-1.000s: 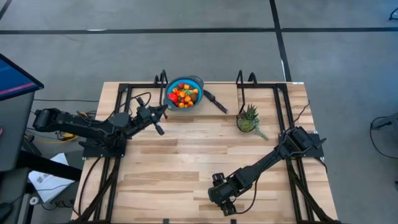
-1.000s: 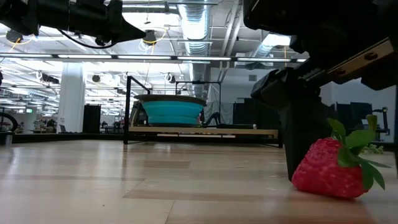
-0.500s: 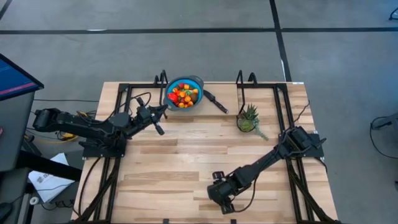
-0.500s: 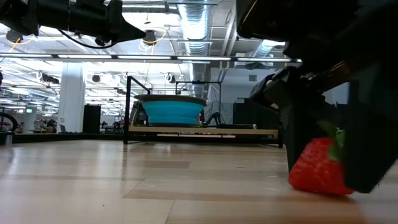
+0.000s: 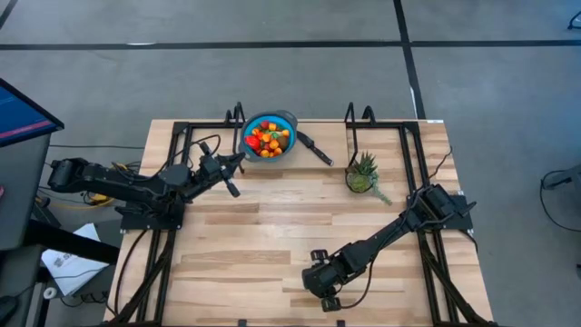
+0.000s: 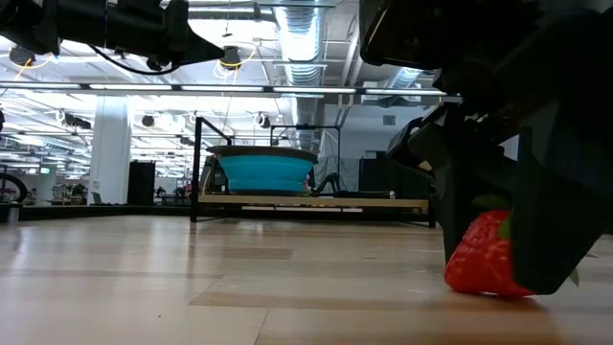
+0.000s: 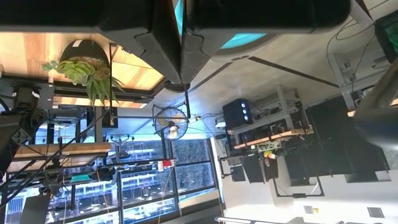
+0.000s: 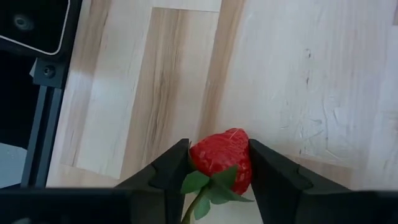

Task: Pick & Place Fruit
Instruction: Put the strawberry into the basket

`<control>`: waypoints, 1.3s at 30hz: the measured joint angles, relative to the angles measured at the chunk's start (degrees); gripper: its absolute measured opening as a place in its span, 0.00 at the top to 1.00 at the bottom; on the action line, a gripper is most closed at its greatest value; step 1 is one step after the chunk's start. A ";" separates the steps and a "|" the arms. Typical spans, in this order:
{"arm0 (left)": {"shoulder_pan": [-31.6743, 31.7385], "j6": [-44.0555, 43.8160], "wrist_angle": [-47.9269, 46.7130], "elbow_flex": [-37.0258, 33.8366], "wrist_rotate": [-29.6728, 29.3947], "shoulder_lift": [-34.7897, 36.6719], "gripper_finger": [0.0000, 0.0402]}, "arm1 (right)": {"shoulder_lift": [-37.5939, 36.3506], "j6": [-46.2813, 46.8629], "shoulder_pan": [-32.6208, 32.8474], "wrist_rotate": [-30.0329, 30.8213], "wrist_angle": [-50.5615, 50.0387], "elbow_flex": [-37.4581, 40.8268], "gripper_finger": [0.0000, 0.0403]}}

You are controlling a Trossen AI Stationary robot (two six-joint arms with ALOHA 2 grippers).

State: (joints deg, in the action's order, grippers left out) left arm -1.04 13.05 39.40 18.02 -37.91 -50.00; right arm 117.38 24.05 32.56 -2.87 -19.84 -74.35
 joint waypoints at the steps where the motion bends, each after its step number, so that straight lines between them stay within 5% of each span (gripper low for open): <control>1: -0.02 -0.01 -0.01 0.00 0.00 0.00 1.00 | 0.00 0.00 0.00 -0.04 0.00 0.00 0.64; 21: -0.02 -0.02 0.02 0.00 0.02 0.02 1.00 | -0.17 -0.15 -2.13 -0.38 -19.09 -14.18 0.70; 39: -0.02 0.64 -0.64 -0.02 0.00 0.02 1.00 | -0.22 -16.73 -18.61 -0.07 -41.88 -35.78 0.70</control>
State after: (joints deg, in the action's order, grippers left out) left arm -1.06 13.69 38.77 18.00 -37.91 -49.98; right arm 117.16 7.32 13.94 -2.94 -61.72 -110.13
